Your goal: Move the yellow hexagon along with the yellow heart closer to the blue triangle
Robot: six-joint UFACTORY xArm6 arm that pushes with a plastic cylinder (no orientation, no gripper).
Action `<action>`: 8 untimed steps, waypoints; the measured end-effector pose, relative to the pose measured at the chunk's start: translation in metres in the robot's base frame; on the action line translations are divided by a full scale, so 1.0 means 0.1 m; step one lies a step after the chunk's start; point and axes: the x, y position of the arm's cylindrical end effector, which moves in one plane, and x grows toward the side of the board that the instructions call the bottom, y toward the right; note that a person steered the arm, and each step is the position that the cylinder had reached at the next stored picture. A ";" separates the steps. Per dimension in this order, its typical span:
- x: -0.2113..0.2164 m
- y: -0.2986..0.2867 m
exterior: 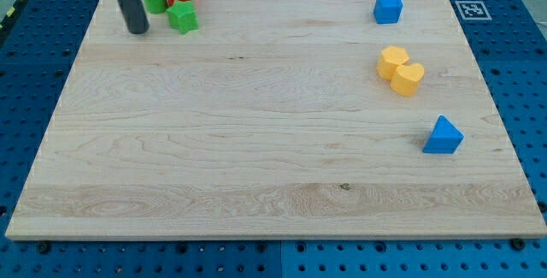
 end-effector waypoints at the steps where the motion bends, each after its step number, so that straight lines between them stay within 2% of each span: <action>1: 0.45 0.24; 2: 0.94 1.11; 3: 1.20 1.99; 5: 1.24 2.13; 6: 1.07 2.18; 8: 0.61 2.69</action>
